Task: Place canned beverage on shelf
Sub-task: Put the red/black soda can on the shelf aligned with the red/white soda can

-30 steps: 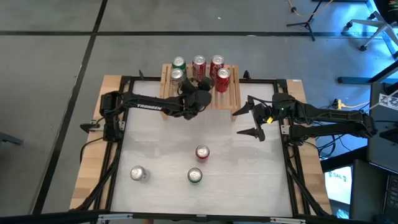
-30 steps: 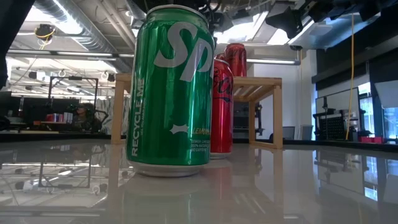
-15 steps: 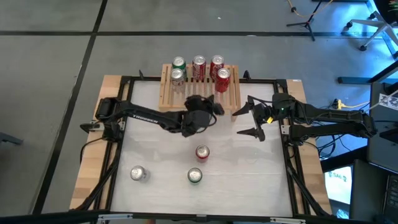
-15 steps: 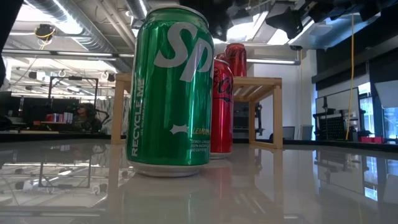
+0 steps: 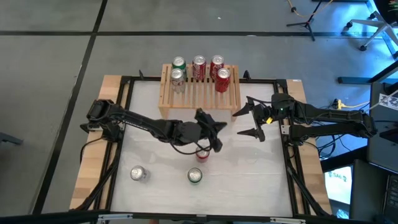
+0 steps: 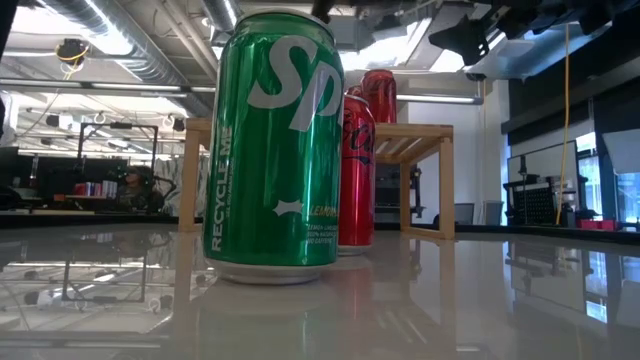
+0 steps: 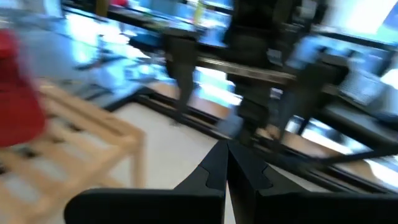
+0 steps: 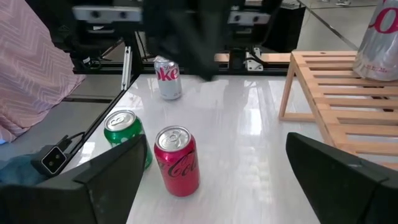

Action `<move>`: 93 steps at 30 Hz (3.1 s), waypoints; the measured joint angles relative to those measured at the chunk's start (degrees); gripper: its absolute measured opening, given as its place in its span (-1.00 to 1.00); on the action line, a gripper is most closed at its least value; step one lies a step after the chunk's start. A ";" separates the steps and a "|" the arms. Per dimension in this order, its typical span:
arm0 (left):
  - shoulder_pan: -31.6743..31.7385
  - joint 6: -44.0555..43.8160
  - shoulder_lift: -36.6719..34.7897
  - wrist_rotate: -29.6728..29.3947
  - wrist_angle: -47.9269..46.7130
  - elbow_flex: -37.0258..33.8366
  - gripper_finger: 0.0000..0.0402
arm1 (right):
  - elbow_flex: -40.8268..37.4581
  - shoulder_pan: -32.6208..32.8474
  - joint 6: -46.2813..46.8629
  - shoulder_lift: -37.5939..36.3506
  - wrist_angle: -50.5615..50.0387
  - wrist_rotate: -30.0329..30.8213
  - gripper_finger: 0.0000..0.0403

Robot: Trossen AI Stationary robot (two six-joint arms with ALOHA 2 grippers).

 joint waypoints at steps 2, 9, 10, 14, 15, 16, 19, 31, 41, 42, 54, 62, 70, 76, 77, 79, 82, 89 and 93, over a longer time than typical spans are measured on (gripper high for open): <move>0.02 0.09 0.00 5.03 0.10 0.00 -1.00 | 0.00 -0.01 0.00 0.00 0.01 0.00 0.88; 0.96 -2.35 0.00 24.66 0.14 0.00 -1.00 | 0.01 -0.01 0.00 0.00 0.01 0.02 0.88; 0.96 -2.29 0.00 25.29 0.10 0.00 -1.00 | 0.00 0.01 0.00 0.00 0.01 0.00 0.88; 1.07 -2.75 0.00 23.45 0.13 0.00 -1.00 | 0.00 -0.01 0.00 0.00 0.01 0.02 0.88; 1.11 -2.73 0.00 22.74 0.13 0.00 -1.00 | 0.00 0.00 0.00 0.00 0.04 0.02 0.88; 1.13 -2.73 0.00 22.27 0.11 0.00 -1.00 | 0.00 0.00 0.00 0.00 0.03 0.00 0.88; 1.11 -2.75 0.00 22.10 0.16 0.00 -1.00 | 0.00 0.00 0.00 0.00 0.04 0.00 0.88; 1.22 -2.75 0.02 25.54 0.15 0.00 -0.88 | 0.00 -0.01 0.00 0.00 0.04 0.01 0.88; 1.72 -2.70 0.02 25.15 0.13 0.00 -0.31 | 0.01 -0.01 -0.02 0.00 0.06 0.00 0.88; 1.85 -2.68 0.02 25.17 0.13 0.00 -0.26 | 0.00 -0.01 -0.02 0.00 0.05 0.02 0.88; 2.18 -2.68 0.70 26.39 -4.56 0.01 -0.01 | 0.00 -0.01 -0.02 0.00 0.06 0.00 0.88; 2.08 -2.68 0.68 26.68 -11.11 0.00 -0.01 | 0.00 -0.01 -0.02 0.00 0.06 0.00 0.88; 2.12 -2.68 0.68 26.65 -13.23 0.00 -0.01 | 0.00 -0.01 -0.02 0.00 -0.12 0.00 0.88; 1.96 -2.70 0.68 26.65 -13.68 0.00 -0.01 | 0.00 -0.01 -0.02 0.00 -0.32 0.00 0.88; 1.96 -2.71 0.68 26.63 -13.66 0.00 -0.01 | 0.00 -0.01 -0.02 0.00 -0.34 0.00 0.88; 1.96 -2.75 0.68 26.12 -13.15 0.00 -0.01 | 0.00 0.01 -0.02 0.00 -0.34 0.00 0.88; 1.96 -2.77 0.68 25.40 -12.26 0.00 -0.01 | 0.00 0.01 -0.02 0.00 -0.34 0.00 0.88; 1.96 -2.77 0.68 25.36 -11.80 0.00 -0.01 | 0.02 0.01 -0.02 0.00 -0.33 0.00 0.88; 1.99 -2.77 0.68 25.34 -11.85 0.00 -0.01 | 0.00 0.01 -0.02 0.00 -0.33 0.00 0.88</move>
